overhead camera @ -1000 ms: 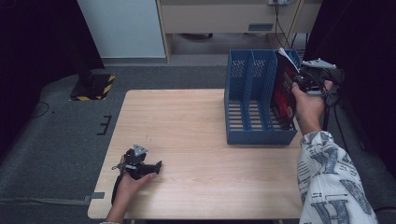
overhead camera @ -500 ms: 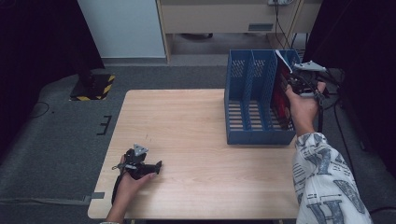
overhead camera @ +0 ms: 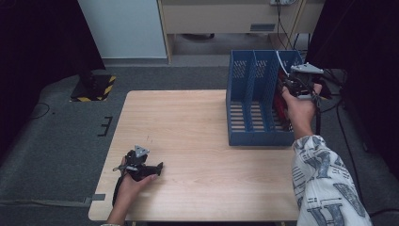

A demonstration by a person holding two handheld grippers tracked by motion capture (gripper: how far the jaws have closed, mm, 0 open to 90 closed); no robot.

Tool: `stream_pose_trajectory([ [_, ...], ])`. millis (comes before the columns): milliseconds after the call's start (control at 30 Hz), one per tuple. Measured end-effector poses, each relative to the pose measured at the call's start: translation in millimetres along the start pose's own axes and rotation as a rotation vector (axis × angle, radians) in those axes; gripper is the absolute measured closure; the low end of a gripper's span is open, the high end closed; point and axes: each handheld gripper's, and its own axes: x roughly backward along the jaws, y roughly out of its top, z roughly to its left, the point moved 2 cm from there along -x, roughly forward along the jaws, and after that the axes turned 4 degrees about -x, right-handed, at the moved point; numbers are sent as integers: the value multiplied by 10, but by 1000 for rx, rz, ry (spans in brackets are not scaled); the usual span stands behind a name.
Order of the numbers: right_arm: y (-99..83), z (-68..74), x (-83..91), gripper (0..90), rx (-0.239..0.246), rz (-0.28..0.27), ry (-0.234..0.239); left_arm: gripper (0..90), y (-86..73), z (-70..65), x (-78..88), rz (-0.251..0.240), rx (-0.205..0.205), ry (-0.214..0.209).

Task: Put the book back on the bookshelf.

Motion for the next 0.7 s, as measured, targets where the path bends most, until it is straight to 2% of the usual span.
stream_pose_trajectory([
  [267, -7, 4, 7, 719, -17, -10, 16, 0, 0, 0, 0, 0, 0, 0],
  [700, 2, 8, 47, 412, -56, -19, 40, 0, 0, 0, 0, 0, 0, 0],
])
